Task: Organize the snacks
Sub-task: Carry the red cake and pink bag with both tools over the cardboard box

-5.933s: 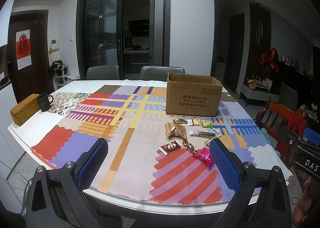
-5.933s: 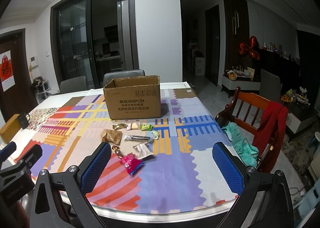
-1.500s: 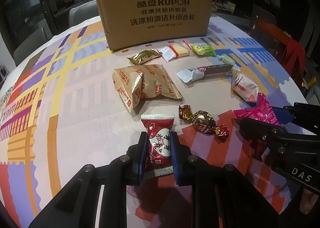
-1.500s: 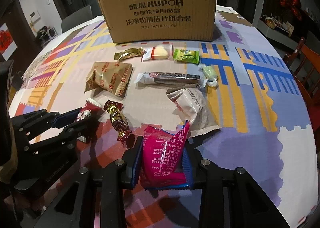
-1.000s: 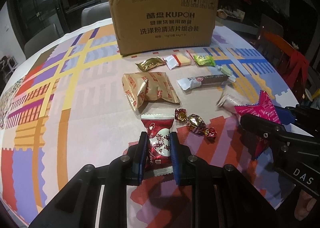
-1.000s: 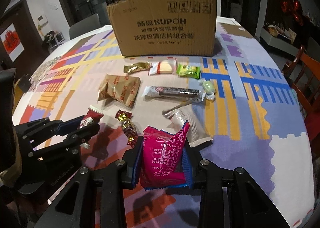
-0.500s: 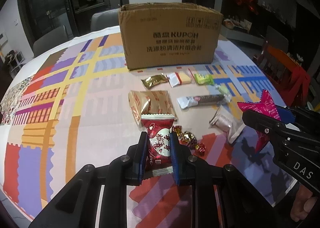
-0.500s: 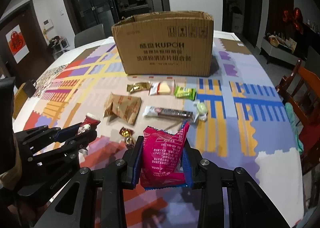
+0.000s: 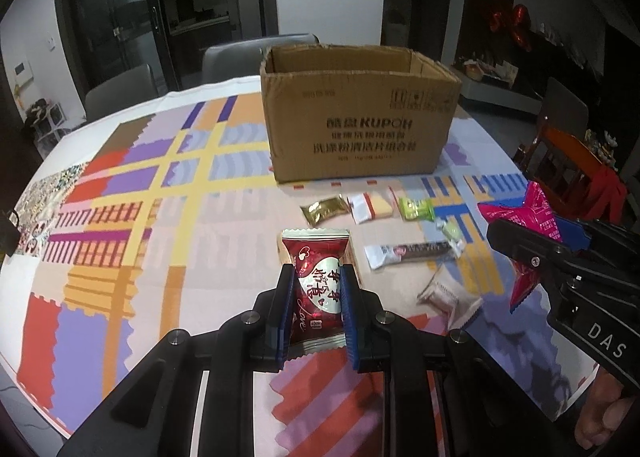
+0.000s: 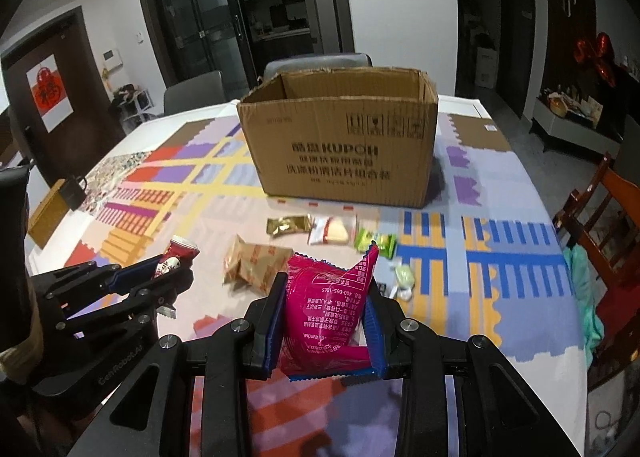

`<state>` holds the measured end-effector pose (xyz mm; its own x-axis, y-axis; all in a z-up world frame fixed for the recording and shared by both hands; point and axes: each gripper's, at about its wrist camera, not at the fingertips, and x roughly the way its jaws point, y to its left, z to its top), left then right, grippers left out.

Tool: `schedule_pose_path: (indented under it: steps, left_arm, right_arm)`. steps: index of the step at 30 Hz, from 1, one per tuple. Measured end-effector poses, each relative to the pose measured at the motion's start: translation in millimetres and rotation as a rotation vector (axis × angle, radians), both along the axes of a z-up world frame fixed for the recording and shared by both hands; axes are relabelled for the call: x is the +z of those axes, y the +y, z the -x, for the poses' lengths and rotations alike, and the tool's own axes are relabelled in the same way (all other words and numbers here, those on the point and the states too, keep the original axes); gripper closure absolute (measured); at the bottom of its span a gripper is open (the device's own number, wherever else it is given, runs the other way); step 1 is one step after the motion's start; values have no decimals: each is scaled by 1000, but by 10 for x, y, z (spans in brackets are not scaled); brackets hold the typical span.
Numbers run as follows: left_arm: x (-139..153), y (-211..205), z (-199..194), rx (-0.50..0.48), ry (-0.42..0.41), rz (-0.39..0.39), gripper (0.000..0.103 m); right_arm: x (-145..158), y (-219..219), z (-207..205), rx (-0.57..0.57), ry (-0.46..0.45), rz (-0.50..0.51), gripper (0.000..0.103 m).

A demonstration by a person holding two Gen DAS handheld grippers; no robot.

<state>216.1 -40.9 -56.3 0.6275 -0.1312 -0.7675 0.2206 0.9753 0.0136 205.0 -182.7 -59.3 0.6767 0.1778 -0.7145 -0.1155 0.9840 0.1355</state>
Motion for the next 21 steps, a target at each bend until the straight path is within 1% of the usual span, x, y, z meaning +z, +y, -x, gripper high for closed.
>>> schedule_pose_path:
  steps: [21]
  left_arm:
    - [454, -89, -294, 12, -87, 15, 80]
  right_arm:
    - [445, -175, -262, -41, -109, 16, 67]
